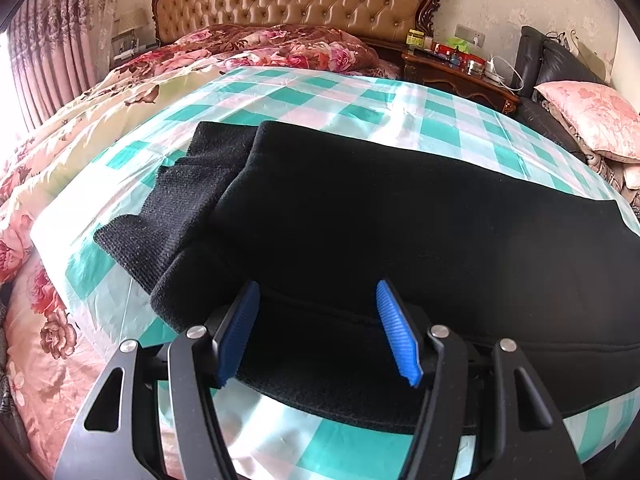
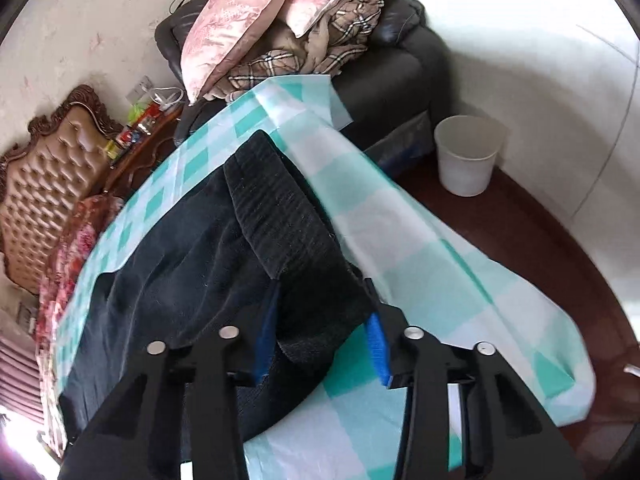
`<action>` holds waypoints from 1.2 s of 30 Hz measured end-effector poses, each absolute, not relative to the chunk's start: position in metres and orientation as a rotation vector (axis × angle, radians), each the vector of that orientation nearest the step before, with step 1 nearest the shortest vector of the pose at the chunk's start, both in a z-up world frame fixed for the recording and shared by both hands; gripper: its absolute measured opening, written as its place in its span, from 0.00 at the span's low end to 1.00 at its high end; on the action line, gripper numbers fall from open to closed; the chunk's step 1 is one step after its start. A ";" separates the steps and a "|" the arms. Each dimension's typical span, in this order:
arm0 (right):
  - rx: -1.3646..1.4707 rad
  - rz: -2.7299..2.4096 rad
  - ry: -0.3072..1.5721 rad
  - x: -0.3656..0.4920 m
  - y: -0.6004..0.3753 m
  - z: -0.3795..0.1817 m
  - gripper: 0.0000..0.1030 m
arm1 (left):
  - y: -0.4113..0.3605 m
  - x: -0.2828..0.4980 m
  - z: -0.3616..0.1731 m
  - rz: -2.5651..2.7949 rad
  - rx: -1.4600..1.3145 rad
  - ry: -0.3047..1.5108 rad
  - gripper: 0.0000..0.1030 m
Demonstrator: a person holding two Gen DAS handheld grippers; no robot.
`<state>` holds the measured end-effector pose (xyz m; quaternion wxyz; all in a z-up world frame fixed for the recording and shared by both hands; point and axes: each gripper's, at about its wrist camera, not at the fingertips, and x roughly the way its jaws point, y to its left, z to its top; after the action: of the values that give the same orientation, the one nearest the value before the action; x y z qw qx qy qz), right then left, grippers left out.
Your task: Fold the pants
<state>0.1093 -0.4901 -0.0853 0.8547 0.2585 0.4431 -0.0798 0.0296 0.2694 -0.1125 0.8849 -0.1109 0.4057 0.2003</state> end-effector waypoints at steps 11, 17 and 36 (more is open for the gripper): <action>0.448 -0.239 0.938 0.099 -0.478 -0.079 0.37 | 0.278 0.024 -0.110 0.359 -0.219 0.772 0.60; 0.158 -0.265 0.768 0.083 -0.435 -0.029 0.80 | 0.306 0.004 -0.091 0.406 -0.302 0.700 0.56; -0.028 -0.016 0.744 0.108 -0.292 -0.062 0.93 | 0.276 0.013 -0.076 0.607 0.088 0.692 0.66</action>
<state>0.1080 -0.2921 -0.0618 0.9314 -0.0139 0.3636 -0.0080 0.0134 0.2761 -0.0757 0.8949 0.0422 0.3339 0.2929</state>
